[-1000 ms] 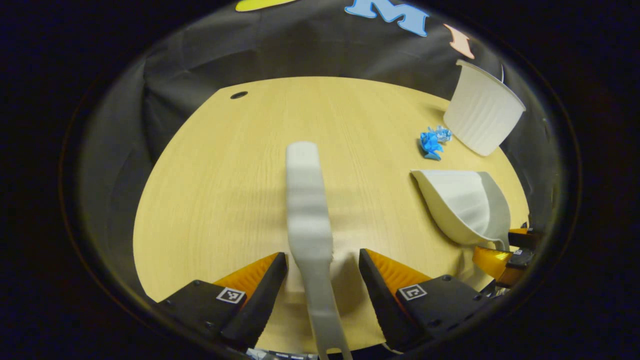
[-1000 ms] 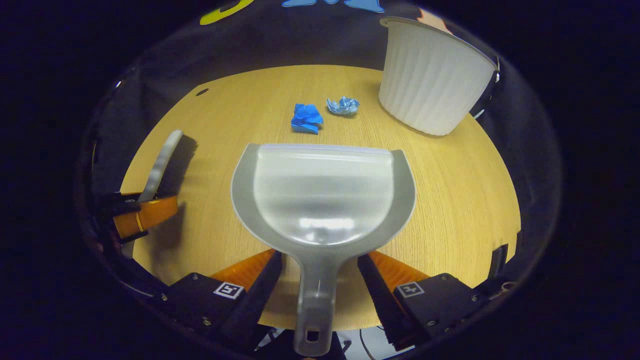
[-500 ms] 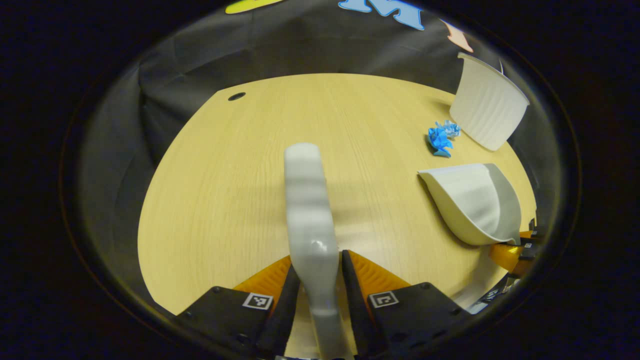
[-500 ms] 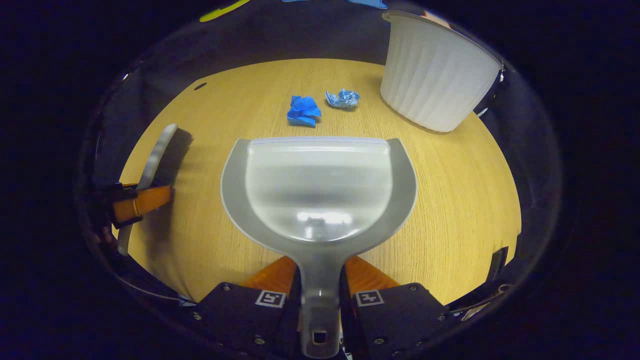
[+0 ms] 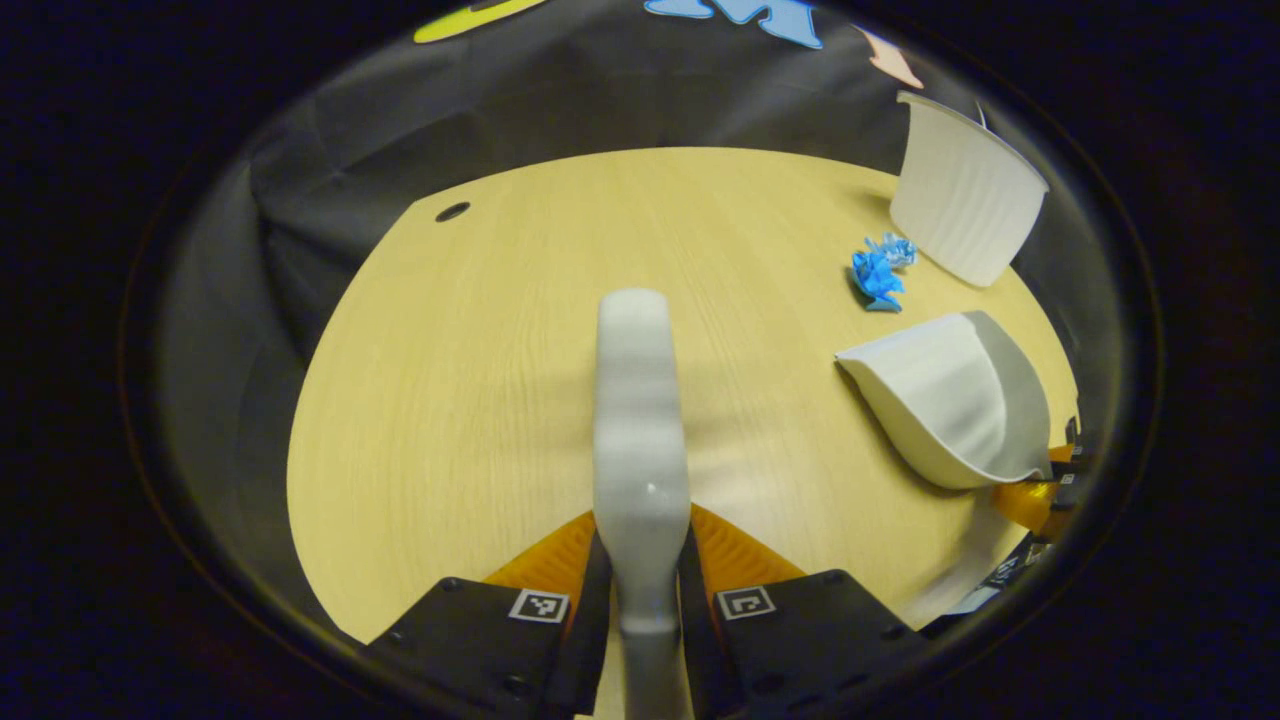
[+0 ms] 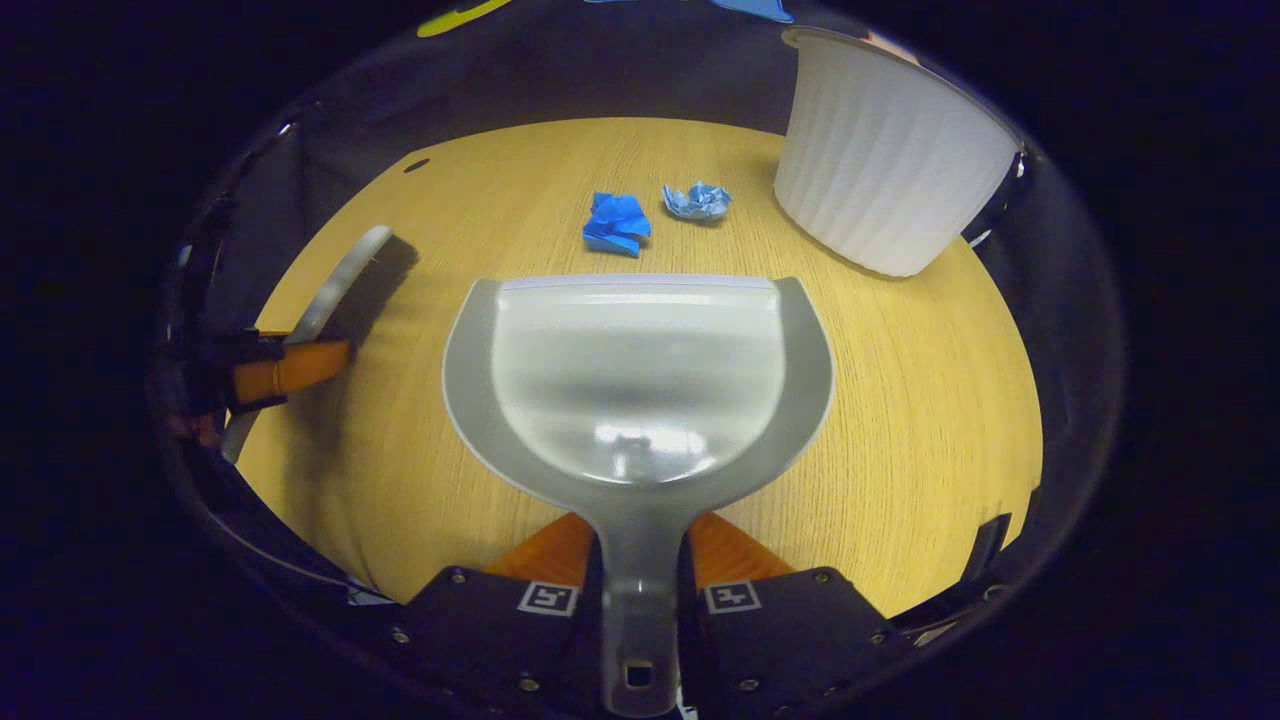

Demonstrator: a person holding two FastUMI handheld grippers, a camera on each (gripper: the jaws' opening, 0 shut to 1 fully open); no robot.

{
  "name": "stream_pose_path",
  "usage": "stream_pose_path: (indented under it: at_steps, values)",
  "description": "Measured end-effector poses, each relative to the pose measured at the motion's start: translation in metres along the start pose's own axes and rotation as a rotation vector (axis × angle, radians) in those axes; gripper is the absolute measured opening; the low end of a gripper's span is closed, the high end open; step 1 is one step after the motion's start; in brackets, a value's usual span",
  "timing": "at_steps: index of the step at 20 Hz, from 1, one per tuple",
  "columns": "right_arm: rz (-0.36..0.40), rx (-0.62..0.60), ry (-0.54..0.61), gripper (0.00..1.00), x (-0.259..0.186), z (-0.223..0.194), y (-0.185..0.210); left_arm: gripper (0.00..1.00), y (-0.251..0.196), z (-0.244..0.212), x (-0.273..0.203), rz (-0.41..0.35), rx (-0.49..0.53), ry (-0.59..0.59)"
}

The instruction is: Pick up the small broom and dustpan from the desktop, sweep the trash into the dustpan with the broom, and then empty the trash into the garbage bin.

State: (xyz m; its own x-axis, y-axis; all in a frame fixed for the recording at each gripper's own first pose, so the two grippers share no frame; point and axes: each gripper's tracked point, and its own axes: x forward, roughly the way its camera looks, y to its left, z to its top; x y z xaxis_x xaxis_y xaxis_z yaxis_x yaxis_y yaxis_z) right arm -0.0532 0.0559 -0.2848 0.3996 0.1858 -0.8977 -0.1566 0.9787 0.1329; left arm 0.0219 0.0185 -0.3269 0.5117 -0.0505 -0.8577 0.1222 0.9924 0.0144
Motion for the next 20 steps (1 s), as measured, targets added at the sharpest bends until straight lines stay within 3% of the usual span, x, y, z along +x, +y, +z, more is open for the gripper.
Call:
stream_pose_path:
  at_steps: [7, 14, 17, 20]
  values:
    - [0.004, -0.045, 0.0, 0.31, 0.0, 0.007, -0.023, 0.35, -0.023, 0.049, 0.02, -0.056, 0.054, -0.03]
    - [0.037, -0.11, 0.012, 0.31, 0.005, 0.01, -0.041, 0.33, -0.052, 0.092, 0.049, -0.101, 0.193, -0.021]
    - [0.045, -0.129, 0.016, 0.31, 0.006, 0.014, -0.051, 0.38, -0.071, 0.108, 0.063, -0.131, 0.234, -0.019]
    - [0.063, -0.127, 0.021, 0.31, 0.009, 0.02, -0.058, 0.34, -0.089, 0.126, 0.076, -0.15, 0.281, -0.026]
